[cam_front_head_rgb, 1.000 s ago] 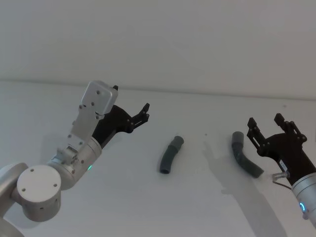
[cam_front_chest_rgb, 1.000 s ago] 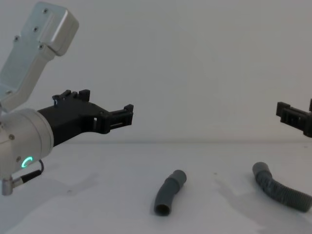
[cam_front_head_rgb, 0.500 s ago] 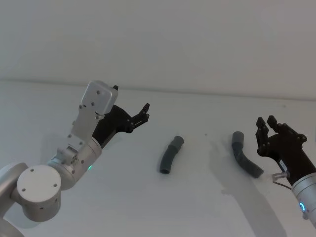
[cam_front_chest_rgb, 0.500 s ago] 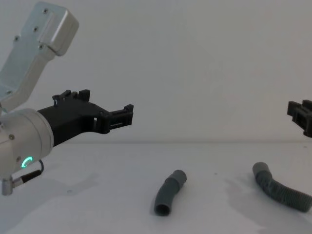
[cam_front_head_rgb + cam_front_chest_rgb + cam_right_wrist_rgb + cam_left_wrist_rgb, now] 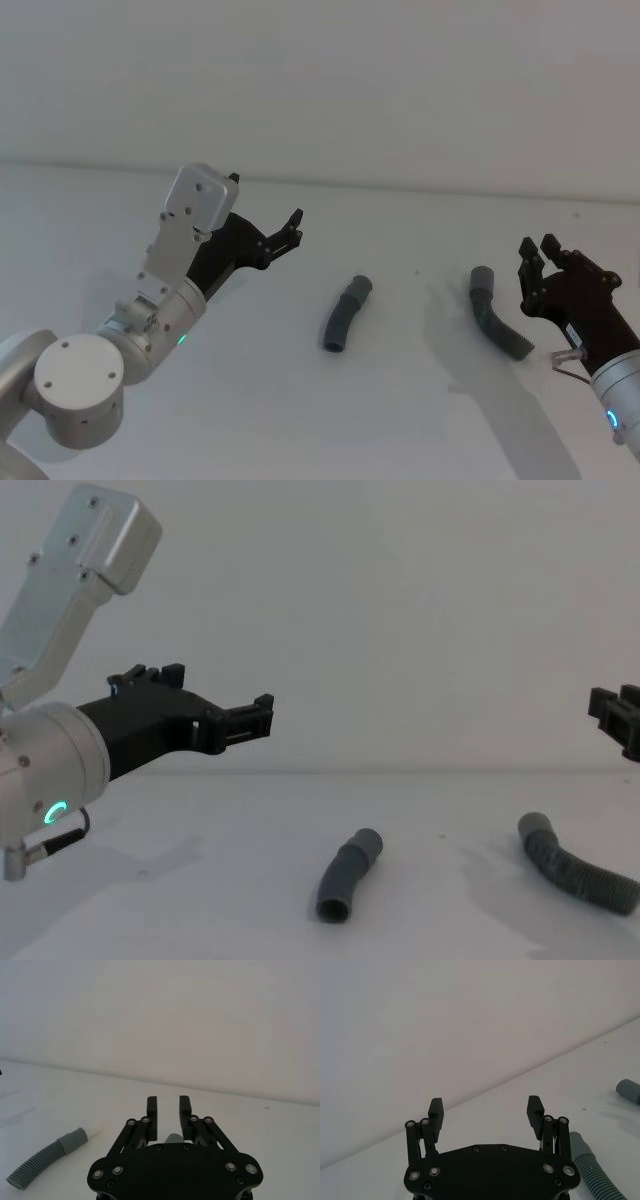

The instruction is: Use both hands to pick up one end of the pipe from the table, align the ends, and insert them.

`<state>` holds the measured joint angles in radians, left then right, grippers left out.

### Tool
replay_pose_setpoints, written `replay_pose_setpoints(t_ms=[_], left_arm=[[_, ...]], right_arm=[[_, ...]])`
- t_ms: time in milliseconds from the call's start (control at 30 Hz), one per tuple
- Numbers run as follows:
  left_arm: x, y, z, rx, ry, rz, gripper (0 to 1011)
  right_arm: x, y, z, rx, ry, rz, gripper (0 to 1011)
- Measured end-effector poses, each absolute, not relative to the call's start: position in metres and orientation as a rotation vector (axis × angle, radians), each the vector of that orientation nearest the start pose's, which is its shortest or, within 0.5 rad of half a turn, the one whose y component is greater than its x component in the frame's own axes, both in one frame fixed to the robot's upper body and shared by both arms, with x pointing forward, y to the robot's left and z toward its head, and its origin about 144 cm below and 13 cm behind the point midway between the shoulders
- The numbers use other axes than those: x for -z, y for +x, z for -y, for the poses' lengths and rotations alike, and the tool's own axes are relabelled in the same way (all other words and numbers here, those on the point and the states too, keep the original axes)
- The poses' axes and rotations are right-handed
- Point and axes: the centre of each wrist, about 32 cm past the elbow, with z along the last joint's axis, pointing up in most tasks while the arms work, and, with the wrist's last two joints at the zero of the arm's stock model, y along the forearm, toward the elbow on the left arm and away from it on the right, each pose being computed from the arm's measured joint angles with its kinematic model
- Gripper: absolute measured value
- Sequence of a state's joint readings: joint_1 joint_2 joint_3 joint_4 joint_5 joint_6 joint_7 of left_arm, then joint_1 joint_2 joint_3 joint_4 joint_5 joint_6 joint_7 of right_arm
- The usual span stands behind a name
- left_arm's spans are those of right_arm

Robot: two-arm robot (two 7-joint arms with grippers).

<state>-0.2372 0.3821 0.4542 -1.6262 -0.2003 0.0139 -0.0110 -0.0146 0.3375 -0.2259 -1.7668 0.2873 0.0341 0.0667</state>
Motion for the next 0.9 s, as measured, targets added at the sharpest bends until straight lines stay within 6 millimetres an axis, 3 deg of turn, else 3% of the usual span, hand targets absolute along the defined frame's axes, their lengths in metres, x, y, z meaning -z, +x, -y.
replay_pose_setpoints(t_ms=[700,900], left_arm=[[-1.2044,0.492,-0.1984,-1.124,0.061,0.268,1001],[-1.2044,0.492,-0.1984,-1.124,0.061,0.268,1001]], right_arm=[[-1.1887,0.4433,0.2371,1.229,0.026,0.075,882],[-1.1887,0.4433,0.2371,1.229,0.026,0.075,1003]])
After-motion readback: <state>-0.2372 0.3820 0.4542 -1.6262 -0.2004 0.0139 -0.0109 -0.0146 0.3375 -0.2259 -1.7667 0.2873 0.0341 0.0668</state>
